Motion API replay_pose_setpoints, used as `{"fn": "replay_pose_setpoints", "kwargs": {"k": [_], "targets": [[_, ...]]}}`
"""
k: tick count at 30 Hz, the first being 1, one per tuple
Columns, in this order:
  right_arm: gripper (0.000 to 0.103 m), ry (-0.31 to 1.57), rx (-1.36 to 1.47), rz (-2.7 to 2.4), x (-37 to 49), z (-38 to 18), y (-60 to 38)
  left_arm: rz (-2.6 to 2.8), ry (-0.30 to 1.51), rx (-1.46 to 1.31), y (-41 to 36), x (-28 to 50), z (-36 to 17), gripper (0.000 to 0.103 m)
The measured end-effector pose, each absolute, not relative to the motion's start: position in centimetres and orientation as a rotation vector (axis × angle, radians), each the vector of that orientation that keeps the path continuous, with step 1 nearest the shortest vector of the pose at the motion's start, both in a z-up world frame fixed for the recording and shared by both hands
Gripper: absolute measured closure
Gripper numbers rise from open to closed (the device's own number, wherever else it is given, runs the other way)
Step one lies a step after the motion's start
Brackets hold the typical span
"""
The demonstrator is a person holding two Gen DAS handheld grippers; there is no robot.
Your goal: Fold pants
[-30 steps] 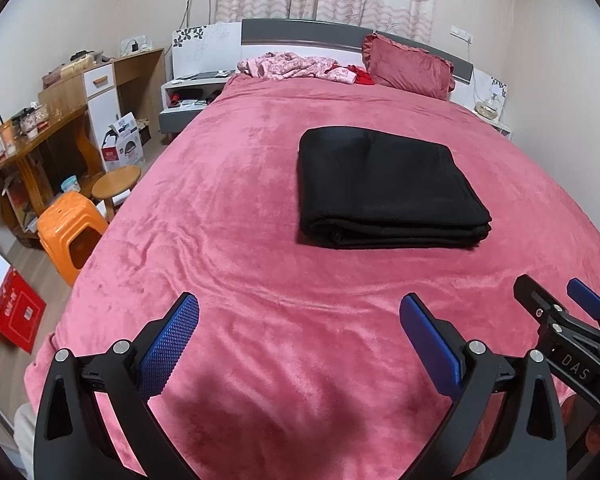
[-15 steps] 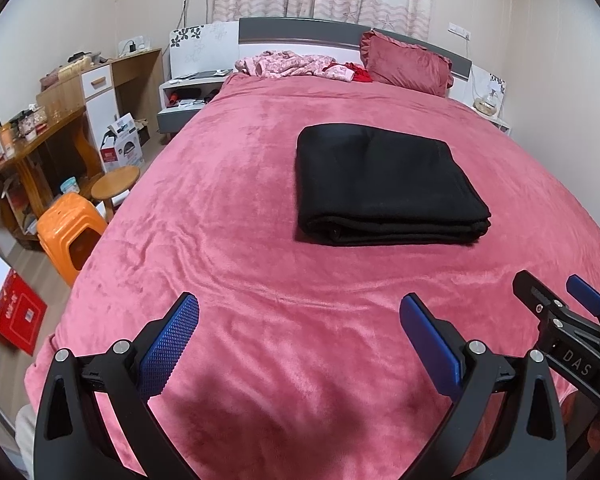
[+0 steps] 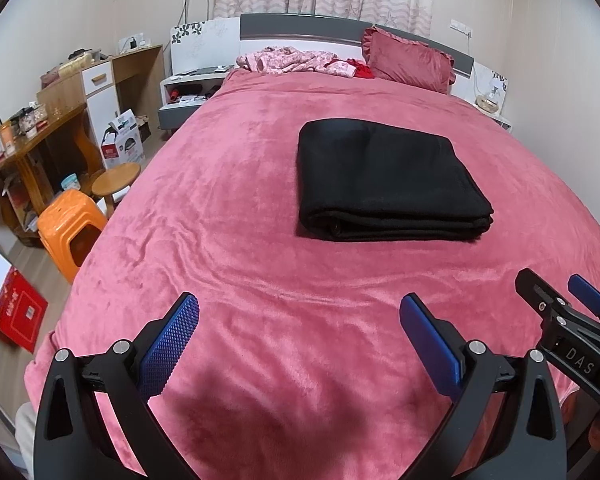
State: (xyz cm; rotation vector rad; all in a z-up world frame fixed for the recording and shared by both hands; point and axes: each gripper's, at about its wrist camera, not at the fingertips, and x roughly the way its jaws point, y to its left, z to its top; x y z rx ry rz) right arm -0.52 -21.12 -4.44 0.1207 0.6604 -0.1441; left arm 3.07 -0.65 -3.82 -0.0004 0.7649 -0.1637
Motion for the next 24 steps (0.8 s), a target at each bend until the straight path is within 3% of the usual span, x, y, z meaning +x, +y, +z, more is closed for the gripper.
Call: {"fn": "replay_pose_setpoints", "kwargs": {"k": [24], "targets": [[0.002, 0.733, 0.131, -0.167, 0.2, -7.3, -21.8, -0.138, 0.882, 0.009, -1.1, 4.8, -7.6, 0.003]]}}
